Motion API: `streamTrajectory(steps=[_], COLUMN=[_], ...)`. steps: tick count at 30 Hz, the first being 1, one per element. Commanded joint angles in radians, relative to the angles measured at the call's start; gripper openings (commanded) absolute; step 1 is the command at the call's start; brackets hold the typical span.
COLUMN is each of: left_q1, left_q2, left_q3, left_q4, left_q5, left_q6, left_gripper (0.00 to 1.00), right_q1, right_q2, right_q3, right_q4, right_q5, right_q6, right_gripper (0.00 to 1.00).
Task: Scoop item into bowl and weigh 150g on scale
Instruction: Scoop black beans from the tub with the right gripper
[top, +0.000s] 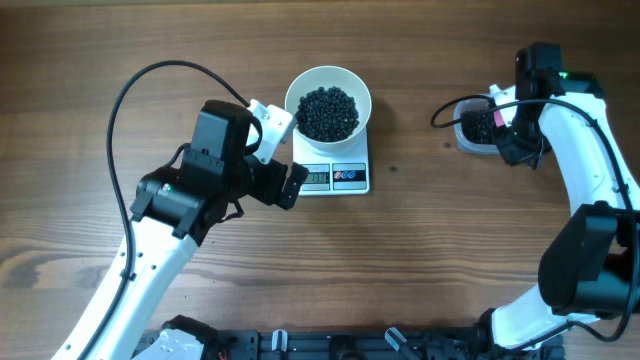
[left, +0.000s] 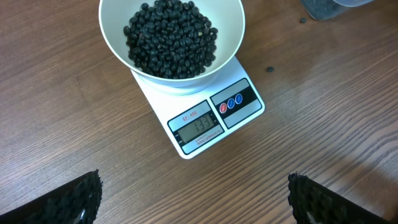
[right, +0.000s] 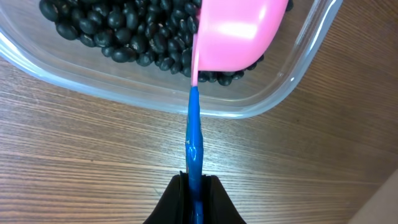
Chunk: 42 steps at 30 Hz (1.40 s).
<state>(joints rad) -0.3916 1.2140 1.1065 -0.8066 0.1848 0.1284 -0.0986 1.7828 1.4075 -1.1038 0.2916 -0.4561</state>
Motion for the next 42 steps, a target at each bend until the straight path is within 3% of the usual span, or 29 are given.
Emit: streamTrajectory(steps=[1, 12, 30, 42], left_q1=[-0.004, -0.004, -0.004, -0.004], left_q2=[0.004, 0.004, 0.004, 0.004], left_q3=[0.018, 0.018, 0.018, 0.018], left_q4=[0.003, 0.003, 0.003, 0.003], left_q5=[0.016, 0.016, 0.016, 0.016], left_q6=[-0.005, -0.005, -0.005, -0.005], left_gripper=[1.00, 1.00, 1.00, 1.00], right_q1=[0.004, 0.004, 0.008, 0.026], right_q2=[0.027, 0.027, 0.027, 0.027], right_q3=[-0.009, -0.009, -0.009, -0.009], right_q4=[-0.009, 0.011, -0.024, -0.060], right_q5=[-0.045, -0.097, -0.294, -0.294], right_q6=[0.014, 0.010, -0.172, -0.198], right_gripper=[0.04, 0.04, 0.04, 0.04])
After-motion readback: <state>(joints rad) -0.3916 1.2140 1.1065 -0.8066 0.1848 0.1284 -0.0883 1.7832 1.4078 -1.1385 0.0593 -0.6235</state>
